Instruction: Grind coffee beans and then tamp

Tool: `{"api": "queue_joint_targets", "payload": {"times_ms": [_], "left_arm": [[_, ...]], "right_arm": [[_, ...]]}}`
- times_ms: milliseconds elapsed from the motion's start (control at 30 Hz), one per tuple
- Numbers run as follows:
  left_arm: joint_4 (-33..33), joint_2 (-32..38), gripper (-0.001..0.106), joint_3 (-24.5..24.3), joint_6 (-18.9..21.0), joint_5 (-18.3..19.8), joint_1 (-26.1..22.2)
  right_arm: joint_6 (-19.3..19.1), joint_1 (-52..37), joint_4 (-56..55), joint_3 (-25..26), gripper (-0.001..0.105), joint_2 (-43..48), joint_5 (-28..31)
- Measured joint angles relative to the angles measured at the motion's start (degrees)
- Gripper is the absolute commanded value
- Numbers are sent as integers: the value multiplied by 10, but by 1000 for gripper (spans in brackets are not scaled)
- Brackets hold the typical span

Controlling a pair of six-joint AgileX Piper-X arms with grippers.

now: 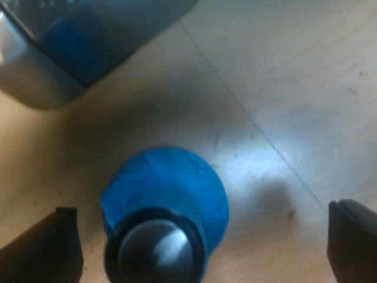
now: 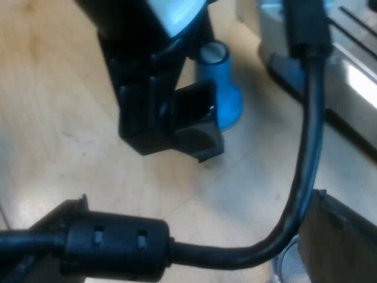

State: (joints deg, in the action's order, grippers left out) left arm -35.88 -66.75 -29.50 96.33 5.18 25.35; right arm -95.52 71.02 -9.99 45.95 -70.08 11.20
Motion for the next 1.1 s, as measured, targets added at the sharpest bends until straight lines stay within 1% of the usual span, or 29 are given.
{"api": "queue_joint_targets", "payload": {"times_ms": [100, 167, 200, 267, 300, 367, 400, 433, 467, 600, 700, 933, 1033, 1100], "left_arm": [[5, 0, 76, 0, -8, 0, 0], [4, 0, 62, 0, -9, 0, 0], [4, 0, 59, 0, -9, 0, 0], [4, 0, 45, 0, -10, 0, 0], [4, 0, 40, 0, -9, -1, 0], [4, 0, 19, 0, -9, -4, 0], [4, 0, 15, 0, -9, -6, 0], [2, 0, 5, 0, -10, -9, 0], [0, 0, 0, 0, -10, -11, 0], [-5, 2, 0, -1, -11, -11, 0], [-23, 18, 0, -1, -11, -12, 0], [-86, 108, 0, -1, -11, -15, 0], [-112, 156, 0, -1, -11, -15, 0], [-125, 181, 0, -1, -11, -15, 0]], "right_arm": [[0, 0, 0, 0, 74, 0, 2], [0, 0, 0, 0, 74, 0, 2], [0, 0, 0, 0, 74, 0, 2], [0, 0, 0, 0, 74, 0, 2], [0, 0, 0, 0, 74, 0, 2], [0, 0, 0, 0, 74, 0, 2], [0, 0, 0, 0, 74, 0, 2], [0, 0, 0, 0, 74, 0, 2], [0, 0, 0, 0, 74, 0, 3], [0, 0, 0, 0, 74, 0, 3], [0, 0, 0, 0, 74, 0, 3], [0, 0, -5, 0, 74, 4, 8], [0, 2, -41, 0, 74, 23, 8], [4, 1, -71, 0, 74, 37, 20]]}}
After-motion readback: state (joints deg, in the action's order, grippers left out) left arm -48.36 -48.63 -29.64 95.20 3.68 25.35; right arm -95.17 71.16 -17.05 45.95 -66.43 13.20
